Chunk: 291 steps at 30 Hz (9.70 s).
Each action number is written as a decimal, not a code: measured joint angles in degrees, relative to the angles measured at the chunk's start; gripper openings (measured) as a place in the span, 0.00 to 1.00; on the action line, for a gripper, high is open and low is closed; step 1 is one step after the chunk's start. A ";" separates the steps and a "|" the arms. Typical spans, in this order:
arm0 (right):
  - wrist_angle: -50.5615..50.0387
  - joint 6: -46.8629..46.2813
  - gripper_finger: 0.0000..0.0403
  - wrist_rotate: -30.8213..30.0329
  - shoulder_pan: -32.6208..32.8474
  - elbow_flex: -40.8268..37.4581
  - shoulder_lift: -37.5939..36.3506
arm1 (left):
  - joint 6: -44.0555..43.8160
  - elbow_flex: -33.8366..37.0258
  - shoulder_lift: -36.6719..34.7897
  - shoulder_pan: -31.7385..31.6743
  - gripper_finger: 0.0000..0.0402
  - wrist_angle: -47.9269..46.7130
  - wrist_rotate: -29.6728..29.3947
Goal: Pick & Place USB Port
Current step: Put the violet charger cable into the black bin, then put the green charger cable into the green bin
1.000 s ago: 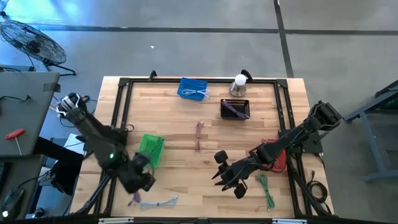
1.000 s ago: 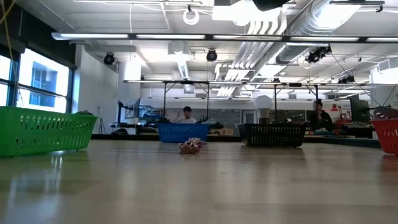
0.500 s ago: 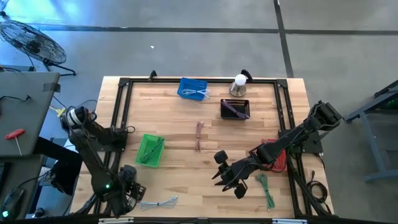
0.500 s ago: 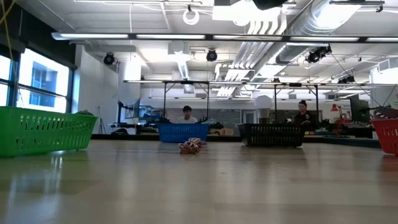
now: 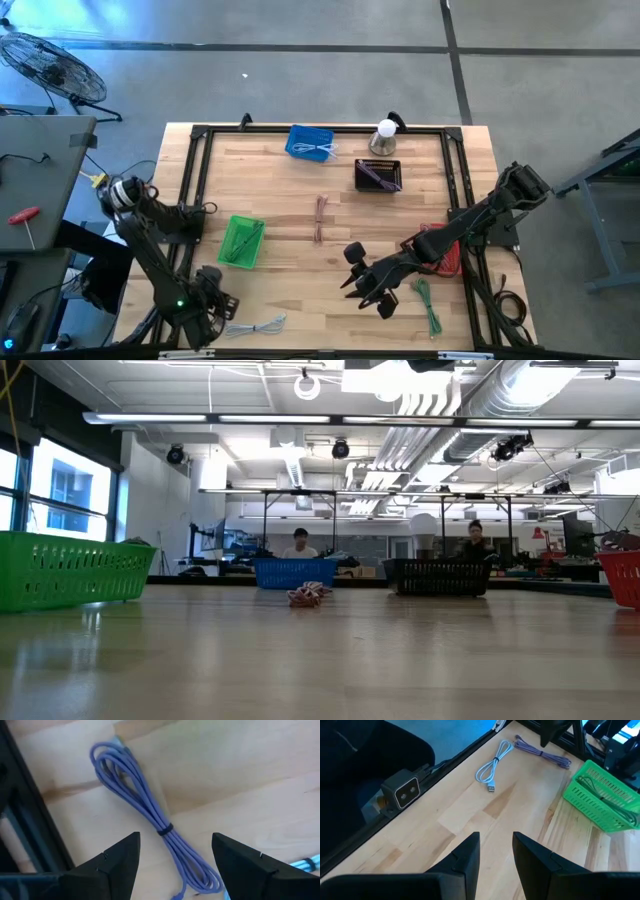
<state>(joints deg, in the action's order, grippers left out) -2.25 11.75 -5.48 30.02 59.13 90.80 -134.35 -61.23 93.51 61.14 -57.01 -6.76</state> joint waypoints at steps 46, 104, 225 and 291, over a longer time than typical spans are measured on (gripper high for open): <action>0.23 -1.23 0.27 1.62 0.00 0.00 0.00 | 8.33 8.26 3.66 0.07 0.05 14.39 3.77; 30.03 2.25 0.46 -5.09 -0.35 0.02 -0.02 | 132.74 -12.02 -4.65 -18.42 0.02 49.10 -23.72; -40.34 -15.40 0.43 7.39 -54.11 0.07 -6.09 | 111.96 -12.09 -1.91 -32.63 0.46 25.36 -10.35; -47.75 -119.30 0.31 19.16 22.08 0.07 12.32 | 124.06 -12.07 -1.91 -32.68 0.46 23.37 -21.17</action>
<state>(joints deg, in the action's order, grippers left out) -50.00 -107.55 13.68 52.10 59.20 103.13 -10.29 -73.30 91.59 28.47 -33.65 -27.93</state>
